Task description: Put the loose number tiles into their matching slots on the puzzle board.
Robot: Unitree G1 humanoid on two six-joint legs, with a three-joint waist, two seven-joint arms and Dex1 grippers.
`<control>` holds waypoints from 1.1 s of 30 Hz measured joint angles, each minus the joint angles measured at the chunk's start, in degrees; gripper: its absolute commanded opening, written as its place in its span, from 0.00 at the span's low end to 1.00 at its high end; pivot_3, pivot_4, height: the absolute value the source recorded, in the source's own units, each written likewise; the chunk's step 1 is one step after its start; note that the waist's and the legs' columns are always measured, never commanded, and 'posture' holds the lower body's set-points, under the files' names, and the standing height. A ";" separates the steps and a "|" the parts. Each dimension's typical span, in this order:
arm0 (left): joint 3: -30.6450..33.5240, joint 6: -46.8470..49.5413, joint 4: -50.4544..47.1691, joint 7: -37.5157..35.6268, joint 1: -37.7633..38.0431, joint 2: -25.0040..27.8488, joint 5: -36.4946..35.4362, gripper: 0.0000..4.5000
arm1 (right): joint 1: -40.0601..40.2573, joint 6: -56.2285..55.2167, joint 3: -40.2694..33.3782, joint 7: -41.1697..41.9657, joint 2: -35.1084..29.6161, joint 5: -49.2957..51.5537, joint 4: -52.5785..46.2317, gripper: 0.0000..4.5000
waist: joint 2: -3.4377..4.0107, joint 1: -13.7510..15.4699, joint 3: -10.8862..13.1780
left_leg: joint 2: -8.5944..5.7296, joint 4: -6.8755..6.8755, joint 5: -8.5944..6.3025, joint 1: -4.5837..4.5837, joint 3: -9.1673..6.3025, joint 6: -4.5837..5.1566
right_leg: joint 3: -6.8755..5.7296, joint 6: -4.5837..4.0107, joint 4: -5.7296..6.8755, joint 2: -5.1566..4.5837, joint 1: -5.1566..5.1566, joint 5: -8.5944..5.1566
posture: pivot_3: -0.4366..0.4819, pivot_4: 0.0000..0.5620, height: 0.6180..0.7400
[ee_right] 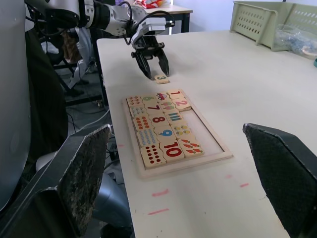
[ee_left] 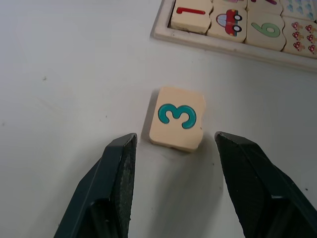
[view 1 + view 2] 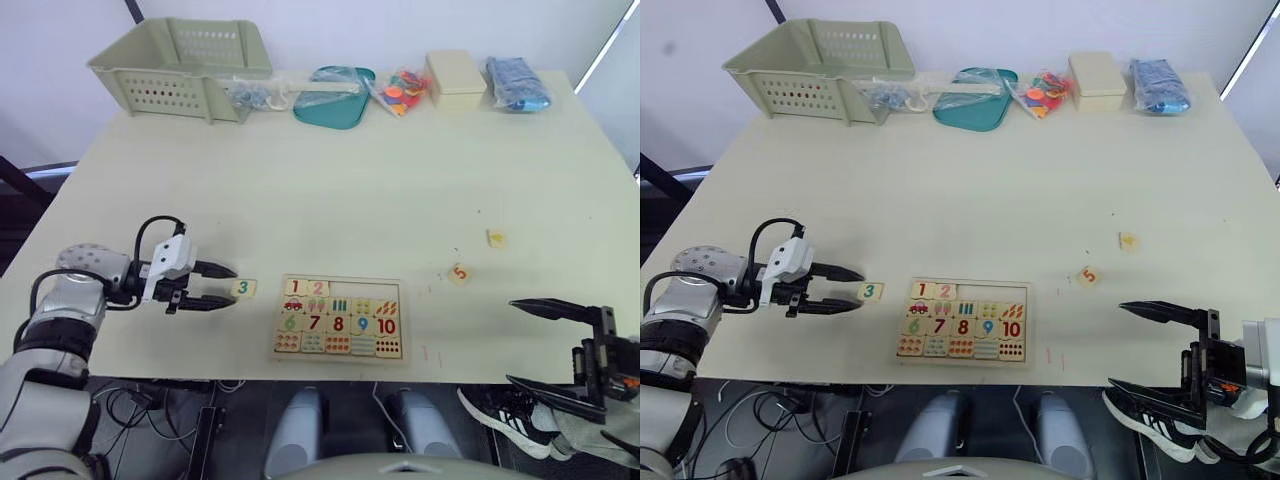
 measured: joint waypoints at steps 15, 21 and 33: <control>-0.88 -0.38 -0.09 0.00 -0.38 -0.23 0.28 0.23 | -0.33 -0.33 0.01 0.10 0.32 -0.25 0.16 1.00 | 0.00 -0.11 0.00 | 0.00 0.13 0.00 0.12 0.06 0.00 | 0.09 -0.01 0.37 0.03 -0.01 -0.01 | 0.48 0.27 1.00; 1.06 8.07 -9.71 0.02 0.73 2.50 0.18 0.23 | -0.57 -0.94 0.13 0.07 0.73 -0.50 0.20 1.00 | -0.02 -0.09 0.01 | 0.02 0.15 0.00 0.09 0.02 0.00 | 0.08 -0.01 0.41 0.04 -0.01 -0.02 | 0.48 0.27 1.00; 5.17 45.33 -50.29 6.71 -1.65 9.32 -3.99 0.23 | -0.88 -1.28 0.91 -1.60 1.81 -0.63 -0.36 1.00 | -0.02 -0.14 0.03 | 0.02 0.14 0.00 0.13 0.05 0.00 | 0.16 0.00 0.47 0.12 -0.01 -0.04 | 0.48 0.27 1.00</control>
